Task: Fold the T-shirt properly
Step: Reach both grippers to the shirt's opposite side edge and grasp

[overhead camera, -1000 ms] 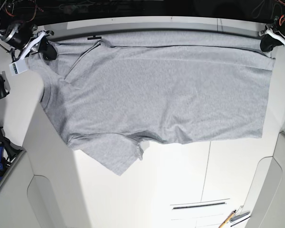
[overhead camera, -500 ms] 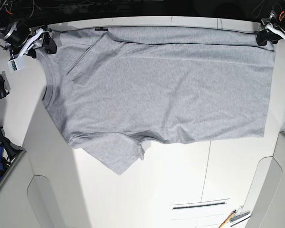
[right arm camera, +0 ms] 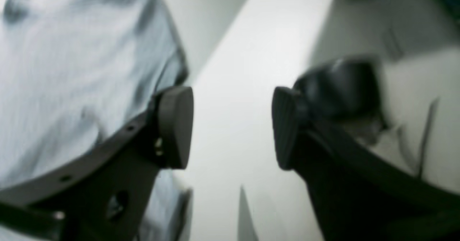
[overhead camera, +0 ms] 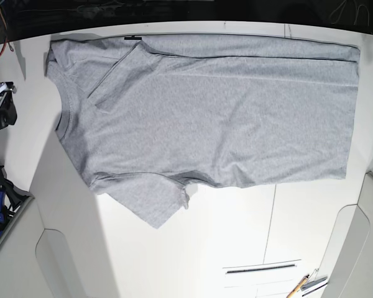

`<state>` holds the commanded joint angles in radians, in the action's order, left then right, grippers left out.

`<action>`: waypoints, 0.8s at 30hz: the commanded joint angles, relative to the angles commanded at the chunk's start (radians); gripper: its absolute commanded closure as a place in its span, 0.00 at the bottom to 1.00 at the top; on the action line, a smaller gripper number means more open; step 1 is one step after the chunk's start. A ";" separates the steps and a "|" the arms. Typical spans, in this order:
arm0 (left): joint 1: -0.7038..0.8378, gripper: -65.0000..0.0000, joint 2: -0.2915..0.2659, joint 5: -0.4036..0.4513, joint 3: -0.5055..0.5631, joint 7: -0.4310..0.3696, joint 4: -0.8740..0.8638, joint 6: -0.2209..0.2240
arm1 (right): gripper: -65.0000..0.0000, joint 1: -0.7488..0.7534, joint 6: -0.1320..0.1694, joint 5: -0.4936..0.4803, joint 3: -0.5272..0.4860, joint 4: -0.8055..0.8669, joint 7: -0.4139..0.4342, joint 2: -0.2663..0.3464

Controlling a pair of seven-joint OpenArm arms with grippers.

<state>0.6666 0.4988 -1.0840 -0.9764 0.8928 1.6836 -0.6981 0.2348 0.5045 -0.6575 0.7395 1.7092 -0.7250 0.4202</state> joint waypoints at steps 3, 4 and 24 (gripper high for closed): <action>-0.044 0.44 0.032 -0.001 0.002 -0.007 0.000 0.000 | 0.47 -0.104 -0.012 0.000 -0.030 -0.058 0.011 0.007; -0.059 0.44 0.047 -0.001 0.005 -0.007 0.000 0.000 | 0.47 -0.140 -0.011 0.000 -0.049 -0.090 0.014 0.006; -0.728 0.42 0.222 0.310 0.550 -0.279 -0.642 0.000 | 0.47 -0.777 -0.009 0.214 -0.544 -0.944 0.319 -0.008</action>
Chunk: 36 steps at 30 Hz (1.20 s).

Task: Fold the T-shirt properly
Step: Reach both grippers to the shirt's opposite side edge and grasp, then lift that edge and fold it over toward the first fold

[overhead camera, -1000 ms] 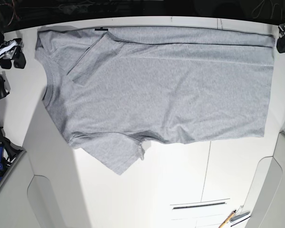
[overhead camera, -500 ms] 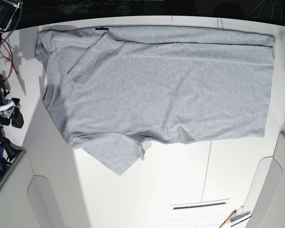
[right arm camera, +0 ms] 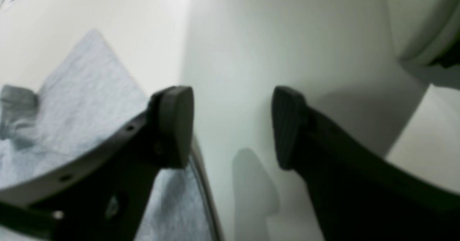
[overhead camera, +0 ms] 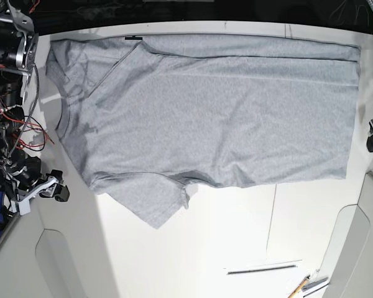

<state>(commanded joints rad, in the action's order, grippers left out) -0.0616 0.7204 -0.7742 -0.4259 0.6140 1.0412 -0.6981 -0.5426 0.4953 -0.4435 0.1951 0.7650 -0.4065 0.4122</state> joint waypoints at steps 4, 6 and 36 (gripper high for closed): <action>-0.175 0.42 0.000 0.061 0.104 -0.053 -0.243 0.000 | 0.47 0.002 0.003 0.022 0.000 -0.058 0.007 0.000; -0.243 0.42 0.000 0.090 0.156 -0.057 -0.343 0.000 | 0.47 0.003 0.003 0.021 0.000 -0.084 0.007 0.000; -0.407 0.42 -0.091 -0.040 0.270 0.064 -0.455 0.000 | 0.47 0.000 0.105 -0.034 -0.001 -0.119 -0.021 -0.150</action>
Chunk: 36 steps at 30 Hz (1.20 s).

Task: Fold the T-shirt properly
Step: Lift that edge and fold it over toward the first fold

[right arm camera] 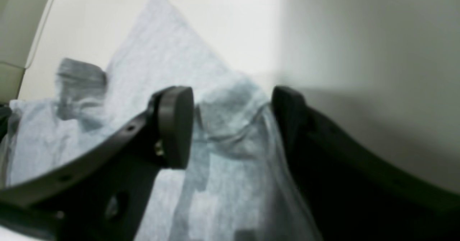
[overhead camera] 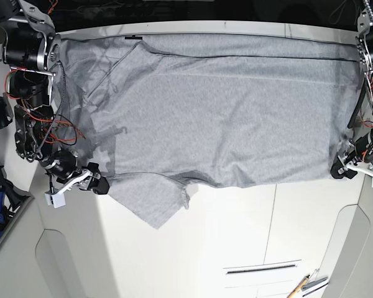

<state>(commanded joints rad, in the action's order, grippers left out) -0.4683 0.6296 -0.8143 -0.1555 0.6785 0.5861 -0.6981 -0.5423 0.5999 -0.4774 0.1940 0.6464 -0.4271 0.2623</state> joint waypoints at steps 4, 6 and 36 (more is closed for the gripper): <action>0.000 0.43 -0.003 0.006 0.000 0.000 0.000 0.000 | 0.47 0.000 0.003 -0.002 -0.002 0.000 -0.032 0.000; 0.000 0.44 -0.003 0.014 0.000 -0.001 0.000 0.000 | 0.47 0.000 0.007 -0.002 -0.023 0.000 -0.043 0.001; 0.017 1.00 0.137 -0.226 0.000 0.483 0.261 0.000 | 1.00 0.161 0.005 -0.197 -0.135 0.537 -0.318 0.117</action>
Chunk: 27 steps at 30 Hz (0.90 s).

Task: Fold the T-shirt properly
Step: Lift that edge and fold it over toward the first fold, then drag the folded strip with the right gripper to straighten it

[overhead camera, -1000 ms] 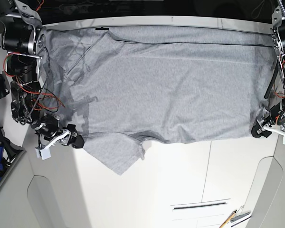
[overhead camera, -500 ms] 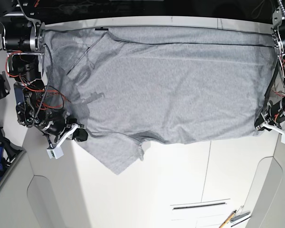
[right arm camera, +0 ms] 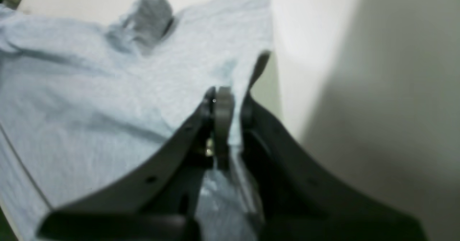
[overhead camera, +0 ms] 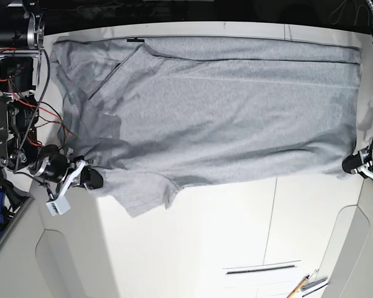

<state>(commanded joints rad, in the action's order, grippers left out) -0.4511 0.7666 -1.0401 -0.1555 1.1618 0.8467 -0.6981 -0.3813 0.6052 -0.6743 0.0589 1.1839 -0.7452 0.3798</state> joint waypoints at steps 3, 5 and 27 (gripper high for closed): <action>0.035 1.00 0.032 -0.064 0.000 0.055 0.001 0.000 | 1.00 0.080 0.000 -0.015 0.003 0.079 0.000 0.029; 0.068 1.00 0.046 -0.102 0.000 0.091 0.001 0.000 | 1.00 0.129 0.000 -0.014 0.007 0.115 0.001 0.050; 0.175 1.00 0.060 -0.161 0.000 0.072 0.002 0.000 | 0.48 0.191 -0.021 -0.024 0.138 0.133 0.143 0.046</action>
<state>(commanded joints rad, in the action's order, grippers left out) -0.2764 0.8261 -1.2015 -0.1555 1.2343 0.8482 -0.6981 -0.1905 0.5842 -0.6979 0.1970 1.3170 -0.6018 0.4255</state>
